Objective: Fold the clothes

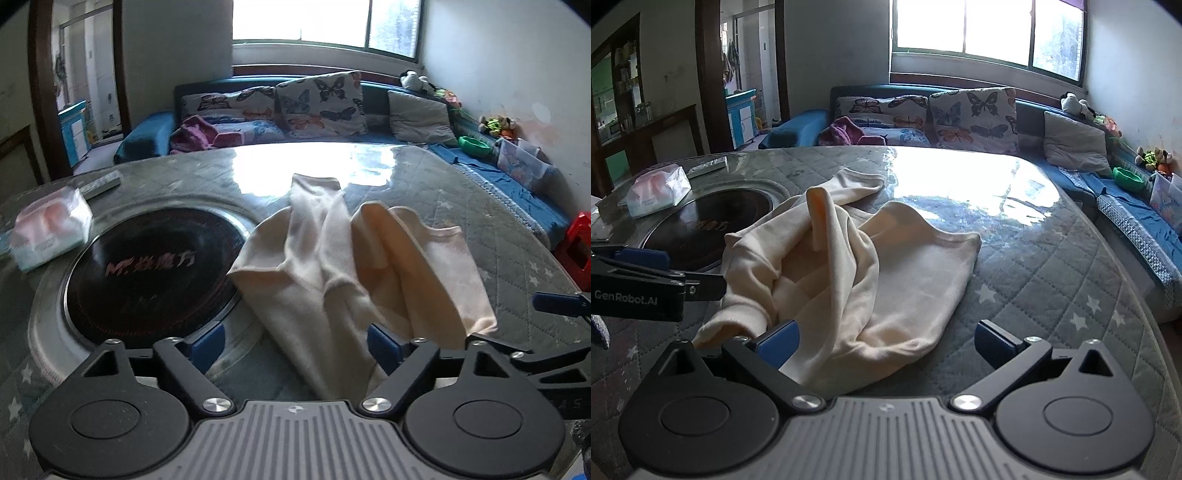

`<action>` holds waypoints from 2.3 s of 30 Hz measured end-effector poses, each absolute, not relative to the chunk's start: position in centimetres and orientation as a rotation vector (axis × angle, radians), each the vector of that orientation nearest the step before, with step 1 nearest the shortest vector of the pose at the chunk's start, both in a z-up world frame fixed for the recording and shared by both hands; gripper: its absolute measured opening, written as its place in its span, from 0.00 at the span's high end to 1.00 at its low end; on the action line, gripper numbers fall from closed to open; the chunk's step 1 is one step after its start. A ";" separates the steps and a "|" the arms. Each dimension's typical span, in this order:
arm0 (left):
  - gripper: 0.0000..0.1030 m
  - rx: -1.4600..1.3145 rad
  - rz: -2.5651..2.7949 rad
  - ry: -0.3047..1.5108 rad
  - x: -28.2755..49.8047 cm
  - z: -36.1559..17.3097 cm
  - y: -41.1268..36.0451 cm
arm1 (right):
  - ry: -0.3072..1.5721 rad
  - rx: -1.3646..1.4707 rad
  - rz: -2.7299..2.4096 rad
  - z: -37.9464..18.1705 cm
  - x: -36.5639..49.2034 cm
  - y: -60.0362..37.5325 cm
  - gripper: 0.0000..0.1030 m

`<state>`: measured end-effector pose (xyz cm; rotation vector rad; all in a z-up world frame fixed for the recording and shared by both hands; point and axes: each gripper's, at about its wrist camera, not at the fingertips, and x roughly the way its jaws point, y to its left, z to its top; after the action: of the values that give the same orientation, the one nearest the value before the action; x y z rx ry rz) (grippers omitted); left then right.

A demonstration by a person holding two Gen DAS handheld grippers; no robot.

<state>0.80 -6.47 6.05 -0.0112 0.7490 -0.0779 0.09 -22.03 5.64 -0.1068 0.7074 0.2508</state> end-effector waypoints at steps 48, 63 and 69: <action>0.97 -0.036 -0.197 0.658 4.5 6.6 -3.3 | 0.635 -0.126 0.357 7.5 8.4 -22.6 0.97; 0.98 -0.153 -0.044 0.651 -6.4 7.7 4.4 | 0.584 0.002 0.158 8.5 0.7 -31.5 0.97; 0.98 -0.170 -0.021 0.728 -8.8 5.8 5.6 | 0.688 0.047 0.057 5.9 -0.6 -35.2 0.96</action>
<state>-8.83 5.57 5.84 -0.1697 0.7282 -0.0211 -0.56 -35.24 5.86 0.0466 0.6876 0.0573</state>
